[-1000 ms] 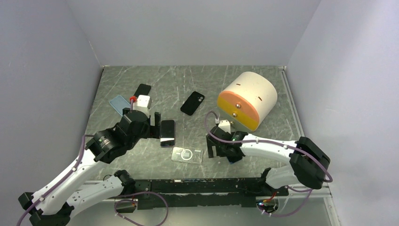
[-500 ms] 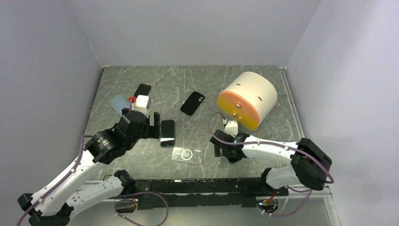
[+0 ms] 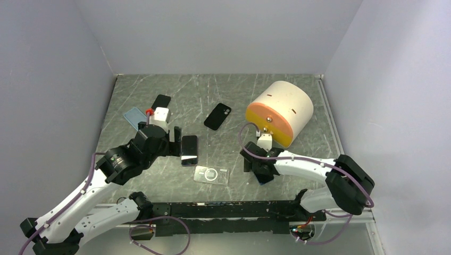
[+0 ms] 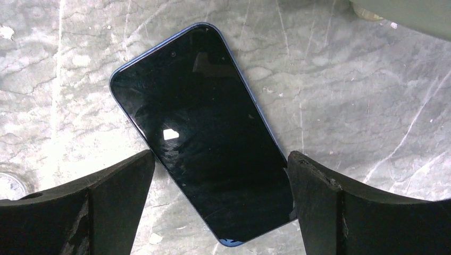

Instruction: Put the phone into the phone case

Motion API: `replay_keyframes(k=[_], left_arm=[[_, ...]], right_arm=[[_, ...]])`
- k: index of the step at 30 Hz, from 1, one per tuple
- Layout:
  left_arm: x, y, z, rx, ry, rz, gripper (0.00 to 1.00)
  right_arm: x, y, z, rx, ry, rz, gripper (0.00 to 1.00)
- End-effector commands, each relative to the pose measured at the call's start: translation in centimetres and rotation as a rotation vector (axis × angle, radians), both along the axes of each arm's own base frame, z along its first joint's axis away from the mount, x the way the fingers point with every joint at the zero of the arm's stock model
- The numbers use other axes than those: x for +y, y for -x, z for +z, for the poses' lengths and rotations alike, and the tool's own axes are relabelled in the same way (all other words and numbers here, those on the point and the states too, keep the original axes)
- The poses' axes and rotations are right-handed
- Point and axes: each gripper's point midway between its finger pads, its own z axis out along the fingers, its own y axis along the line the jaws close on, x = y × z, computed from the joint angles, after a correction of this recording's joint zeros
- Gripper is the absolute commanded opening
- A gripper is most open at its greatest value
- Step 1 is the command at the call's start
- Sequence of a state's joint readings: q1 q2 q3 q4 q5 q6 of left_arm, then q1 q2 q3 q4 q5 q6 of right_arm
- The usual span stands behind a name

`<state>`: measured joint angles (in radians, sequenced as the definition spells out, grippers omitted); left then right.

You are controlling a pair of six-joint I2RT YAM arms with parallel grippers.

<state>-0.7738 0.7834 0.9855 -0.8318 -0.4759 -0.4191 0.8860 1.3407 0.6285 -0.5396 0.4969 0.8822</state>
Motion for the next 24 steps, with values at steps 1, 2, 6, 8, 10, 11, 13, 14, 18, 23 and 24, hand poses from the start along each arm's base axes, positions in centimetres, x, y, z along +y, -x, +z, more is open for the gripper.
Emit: replay_keyframes(k=[1,2,6,8,10,11,13,14,18,23,24], left_arm=[[-0.3,-0.4,0.6,-0.028,0.011,-0.004,0.94],[-0.3,-0.4,0.6,-0.027,0.014,-0.004,0.94],[-0.6,-0.3,0.5,-0.022,0.027,-0.01,0.94],[-0.6,-0.3,0.4,-0.019,0.027,-0.008,0.94],[-0.6,-0.3,0.3,-0.015,0.024,-0.008,0.94],[-0.6,-0.3,0.3,-0.015,0.022,-0.008,0.94],[-0.6,-0.4,0.3,-0.014,0.021,-0.006,0.94],[-0.6,-0.4,0.3,-0.013,0.02,-0.004,0.94],[-0.7,-0.4,0.1,-0.003,0.04,0.015,0.94],[-1.7,-0.1,-0.8,0.06,0.09,0.025,0.94],[-1.7,-0.1,-1.1,0.082,0.104,0.059,0.94]], right_arm=[[0.2,0.2,-0.7,0.029,0.007,0.061,0.99],[0.4,0.3,-0.8,0.039,0.0,0.077,0.99],[1.9,0.7,-0.9,0.055,-0.047,0.145,0.95],[2.6,0.8,-0.6,0.054,-0.087,0.163,0.93],[3.5,1.0,-0.2,0.051,-0.137,0.186,0.9],[4.0,1.1,0.1,0.05,-0.161,0.197,0.88],[4.7,1.1,0.4,0.043,-0.197,0.207,0.87],[4.9,1.2,0.6,0.041,-0.207,0.209,0.86],[5.8,1.5,1.2,0.049,-0.244,0.217,0.84],[6.2,2.1,1.5,0.064,-0.245,0.227,0.95],[5.8,2.1,1.5,0.053,-0.224,0.219,0.96]])
